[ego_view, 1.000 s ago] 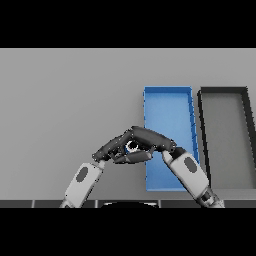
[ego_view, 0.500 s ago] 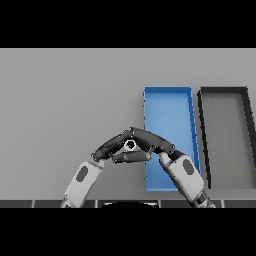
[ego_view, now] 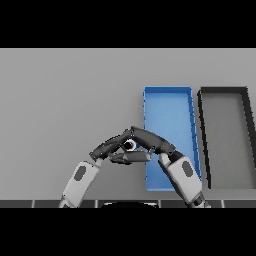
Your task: Pick up the blue pipe and place it into the blue bin.
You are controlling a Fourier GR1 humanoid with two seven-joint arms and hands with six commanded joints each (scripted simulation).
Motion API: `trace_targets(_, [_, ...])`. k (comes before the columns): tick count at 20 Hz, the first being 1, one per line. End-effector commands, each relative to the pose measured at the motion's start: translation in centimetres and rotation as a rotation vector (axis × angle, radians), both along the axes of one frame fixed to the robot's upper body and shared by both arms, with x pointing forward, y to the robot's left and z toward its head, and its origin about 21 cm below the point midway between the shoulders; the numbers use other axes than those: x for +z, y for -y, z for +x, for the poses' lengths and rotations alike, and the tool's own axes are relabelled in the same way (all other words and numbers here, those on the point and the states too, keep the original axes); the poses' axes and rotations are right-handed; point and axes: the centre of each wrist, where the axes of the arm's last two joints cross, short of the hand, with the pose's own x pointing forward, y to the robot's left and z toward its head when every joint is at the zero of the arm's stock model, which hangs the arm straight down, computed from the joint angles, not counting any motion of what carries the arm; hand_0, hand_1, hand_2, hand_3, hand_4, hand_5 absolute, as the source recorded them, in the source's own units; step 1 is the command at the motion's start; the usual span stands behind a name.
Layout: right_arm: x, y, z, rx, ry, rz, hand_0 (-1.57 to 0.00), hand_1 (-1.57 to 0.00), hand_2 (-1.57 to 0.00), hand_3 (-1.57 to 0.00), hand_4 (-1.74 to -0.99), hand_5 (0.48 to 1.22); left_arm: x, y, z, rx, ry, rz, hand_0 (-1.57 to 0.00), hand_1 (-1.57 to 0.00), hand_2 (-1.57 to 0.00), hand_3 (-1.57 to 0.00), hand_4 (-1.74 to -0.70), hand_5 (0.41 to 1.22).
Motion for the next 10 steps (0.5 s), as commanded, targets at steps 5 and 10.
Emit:
trace_targets(5, [-0.2, -0.2, 0.5, -0.005, -0.012, 0.024, -1.57, -1.57, -1.57, -1.57, -1.498, 1.220, 0.2, 0.4, 0.3, 0.039, -0.051, 0.018, -0.04, -0.04, -0.04, -0.03, -0.97, 0.557])
trace_targets(10, [2.4, 0.2, 0.8, 0.017, -0.055, 0.095, -1.57, -1.57, -1.57, -1.57, -1.495, 1.221, -0.2, 0.7, 0.1, 0.056, -0.065, 0.041, -0.01, -0.01, -0.01, -0.01, -0.97, 0.501])
